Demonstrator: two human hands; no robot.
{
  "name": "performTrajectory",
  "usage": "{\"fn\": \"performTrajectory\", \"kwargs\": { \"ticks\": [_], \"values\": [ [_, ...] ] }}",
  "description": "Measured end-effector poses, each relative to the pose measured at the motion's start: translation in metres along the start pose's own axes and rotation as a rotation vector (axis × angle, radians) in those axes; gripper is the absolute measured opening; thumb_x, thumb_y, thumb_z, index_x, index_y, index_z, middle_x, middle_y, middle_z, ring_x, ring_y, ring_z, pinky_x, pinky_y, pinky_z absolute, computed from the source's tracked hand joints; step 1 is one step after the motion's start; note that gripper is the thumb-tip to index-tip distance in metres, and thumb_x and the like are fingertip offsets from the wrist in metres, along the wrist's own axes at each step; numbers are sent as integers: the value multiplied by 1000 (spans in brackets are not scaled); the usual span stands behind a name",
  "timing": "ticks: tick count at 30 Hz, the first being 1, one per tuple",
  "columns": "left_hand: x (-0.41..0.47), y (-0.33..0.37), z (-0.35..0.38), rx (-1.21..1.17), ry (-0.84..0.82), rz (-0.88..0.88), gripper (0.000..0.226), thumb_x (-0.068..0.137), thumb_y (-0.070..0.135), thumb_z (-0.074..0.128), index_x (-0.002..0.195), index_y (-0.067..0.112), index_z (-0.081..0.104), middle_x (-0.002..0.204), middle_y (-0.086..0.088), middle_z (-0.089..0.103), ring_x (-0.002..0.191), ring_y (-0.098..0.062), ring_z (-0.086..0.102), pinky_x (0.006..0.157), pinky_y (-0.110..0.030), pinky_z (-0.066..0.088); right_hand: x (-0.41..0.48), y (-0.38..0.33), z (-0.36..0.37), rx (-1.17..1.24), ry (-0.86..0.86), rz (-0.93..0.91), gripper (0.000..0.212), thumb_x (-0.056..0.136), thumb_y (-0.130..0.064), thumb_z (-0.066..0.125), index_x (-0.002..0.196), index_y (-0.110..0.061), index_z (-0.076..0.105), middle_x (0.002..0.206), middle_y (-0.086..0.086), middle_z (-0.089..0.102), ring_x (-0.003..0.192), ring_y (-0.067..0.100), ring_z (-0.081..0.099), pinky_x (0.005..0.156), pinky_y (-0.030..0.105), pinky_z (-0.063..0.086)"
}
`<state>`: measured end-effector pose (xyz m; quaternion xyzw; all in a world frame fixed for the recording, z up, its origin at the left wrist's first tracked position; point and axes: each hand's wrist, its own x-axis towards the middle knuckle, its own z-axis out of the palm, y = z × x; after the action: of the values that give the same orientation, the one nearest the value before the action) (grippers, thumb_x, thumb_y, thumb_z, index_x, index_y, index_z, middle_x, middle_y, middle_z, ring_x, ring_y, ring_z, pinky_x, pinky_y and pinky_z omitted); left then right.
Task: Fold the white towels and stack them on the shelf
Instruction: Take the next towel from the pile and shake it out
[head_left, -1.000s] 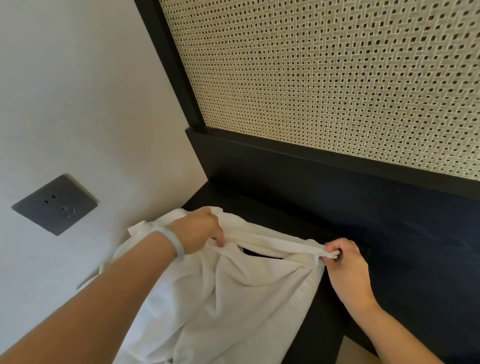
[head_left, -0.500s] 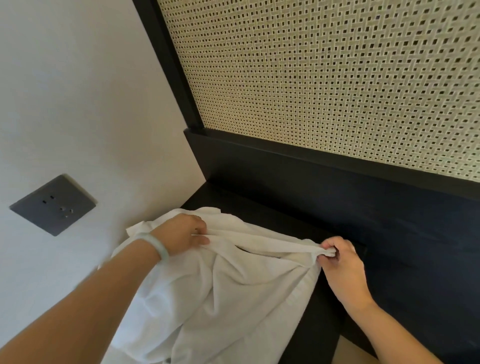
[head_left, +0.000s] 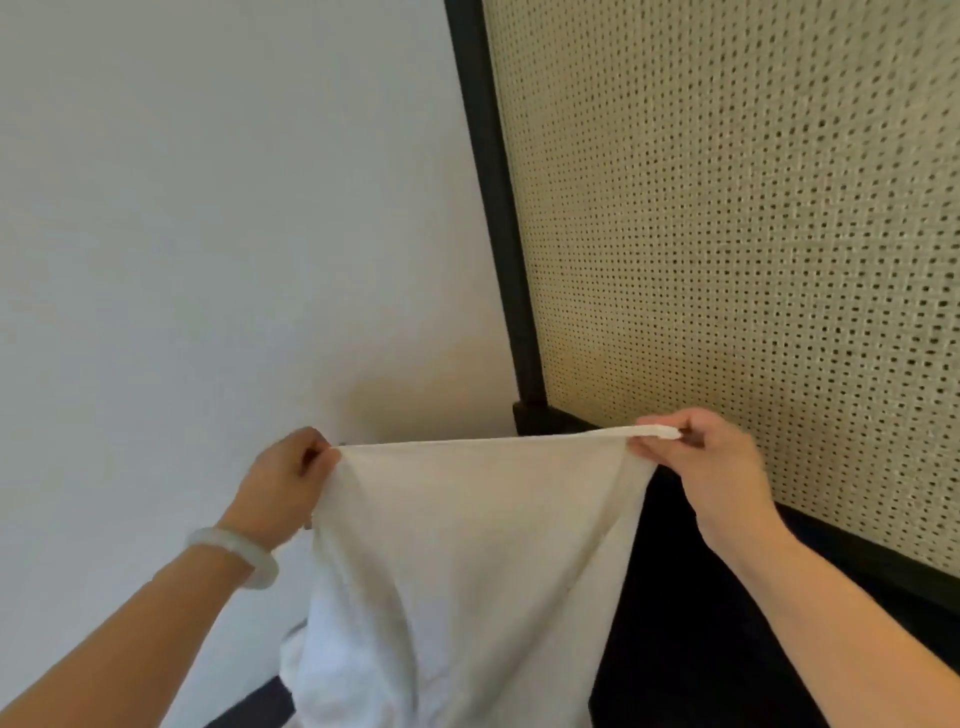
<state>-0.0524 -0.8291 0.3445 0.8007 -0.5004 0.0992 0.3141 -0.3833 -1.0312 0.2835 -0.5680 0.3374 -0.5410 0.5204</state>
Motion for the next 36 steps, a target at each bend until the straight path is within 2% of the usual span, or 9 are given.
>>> {"fn": "performTrajectory", "kwargs": {
  "ticks": [5, 8, 11, 16, 20, 25, 31, 34, 36],
  "values": [
    [-23, 20, -109, 25, -146, 112, 27, 97, 23, 58, 71, 24, 51, 60, 15, 50, 57, -3, 42, 57, -17, 33, 46, -111, 70, 114, -213, -225, 34, 86, -2, 68, 81, -34, 76, 93, -10, 76, 91, 9, 70, 89, 38, 54],
    [-57, 27, -90, 48, -223, 153, 22, 101, 25, 50, 79, 26, 47, 67, 17, 48, 63, -1, 42, 62, -16, 35, 55, -150, 92, 123, -332, -278, 20, 87, -2, 68, 90, -21, 75, 94, -3, 76, 97, 17, 71, 93, 40, 55],
    [-76, 30, -51, -18, -203, 107, 17, 104, 26, 42, 88, 26, 47, 77, 13, 50, 68, -4, 44, 68, -22, 38, 58, -176, 100, 184, -438, -302, 14, 91, 2, 62, 101, -5, 69, 96, 5, 77, 95, 18, 73, 84, 27, 59],
    [-83, 64, -18, -210, -230, 29, 15, 99, 33, 54, 84, 34, 50, 81, 15, 53, 72, 1, 47, 67, -13, 37, 54, -195, 79, 305, -594, -311, 21, 96, 8, 50, 99, -4, 67, 102, 10, 75, 98, 17, 71, 83, 21, 57],
    [-100, 104, 27, -249, -279, 155, 26, 94, 34, 63, 75, 33, 44, 76, 14, 44, 69, 7, 43, 68, -7, 30, 54, -184, 44, 630, -543, -204, 25, 100, 5, 39, 93, -10, 57, 101, 5, 73, 98, 15, 67, 93, 24, 54],
    [-122, 115, 84, -123, -216, 136, 29, 101, 34, 49, 100, 8, 61, 108, 1, 45, 94, -17, 50, 84, -14, 33, 42, -130, -2, 660, -377, -104, 28, 102, 3, 37, 91, -13, 58, 99, 3, 75, 92, 11, 69, 84, 20, 55],
    [-145, 97, 131, 94, -327, 68, 36, 104, 42, 37, 127, 27, 59, 142, 9, 30, 91, -11, 45, 87, -22, 40, 19, -61, -40, 548, -320, -48, 29, 100, 3, 39, 86, -15, 56, 98, 1, 75, 93, 10, 70, 80, 17, 55],
    [-144, 100, 150, 97, -408, 133, 38, 103, 42, 39, 135, 29, 55, 149, 7, 26, 113, -17, 49, 89, -22, 35, 15, -48, -51, 569, -283, -35, 30, 101, 3, 37, 85, -15, 55, 96, -1, 75, 92, 8, 70, 81, 17, 54],
    [-143, 105, 163, 56, -477, 146, 37, 103, 39, 41, 135, 28, 55, 154, 4, 21, 126, -21, 43, 102, -29, 36, 12, -44, -58, 586, -276, -30, 35, 101, 3, 36, 83, -17, 58, 98, -2, 74, 94, 9, 69, 82, 17, 54]
  ]
}}
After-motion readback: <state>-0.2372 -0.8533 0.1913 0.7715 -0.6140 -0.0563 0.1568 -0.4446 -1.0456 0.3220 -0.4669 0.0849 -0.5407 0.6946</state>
